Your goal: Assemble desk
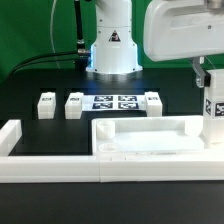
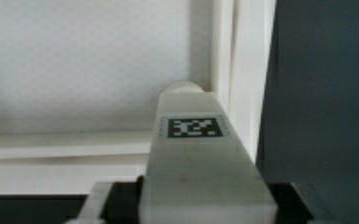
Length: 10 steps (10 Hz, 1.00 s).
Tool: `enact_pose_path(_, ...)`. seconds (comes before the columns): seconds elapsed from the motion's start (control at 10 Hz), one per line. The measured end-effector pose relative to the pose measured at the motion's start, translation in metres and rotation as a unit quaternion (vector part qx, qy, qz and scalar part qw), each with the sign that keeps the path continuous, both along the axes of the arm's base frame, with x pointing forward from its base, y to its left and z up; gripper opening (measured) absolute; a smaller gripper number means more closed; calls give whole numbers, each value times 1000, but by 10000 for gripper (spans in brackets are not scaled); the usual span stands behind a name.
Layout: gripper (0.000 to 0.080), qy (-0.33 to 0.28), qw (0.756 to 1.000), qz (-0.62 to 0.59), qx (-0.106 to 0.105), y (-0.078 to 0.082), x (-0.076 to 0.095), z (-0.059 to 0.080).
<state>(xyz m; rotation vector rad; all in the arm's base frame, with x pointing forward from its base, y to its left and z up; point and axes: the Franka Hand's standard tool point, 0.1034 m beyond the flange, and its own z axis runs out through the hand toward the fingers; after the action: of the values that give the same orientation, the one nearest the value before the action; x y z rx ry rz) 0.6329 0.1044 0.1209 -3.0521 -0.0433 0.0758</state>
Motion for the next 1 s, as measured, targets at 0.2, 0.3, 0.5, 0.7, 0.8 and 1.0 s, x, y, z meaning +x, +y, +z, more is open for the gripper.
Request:
enact_pose_path(0.2, 286, 2, 1000, -21, -1, 0, 0, 0)
enact_pose_path(0.3, 286, 8, 994, -107, 3, 0, 0, 0)
enact_pose_path(0.5, 287, 27, 961, -274, -1, 1, -1, 0)
enact_pose_path(0.7, 287, 37, 928, -371, 2, 2, -1, -1)
enact_pose_path(0.8, 287, 44, 905, -422, 1, 3, -1, -1)
enact_pose_path(1.0, 287, 56, 857, -513, -5, 8, -2, -1)
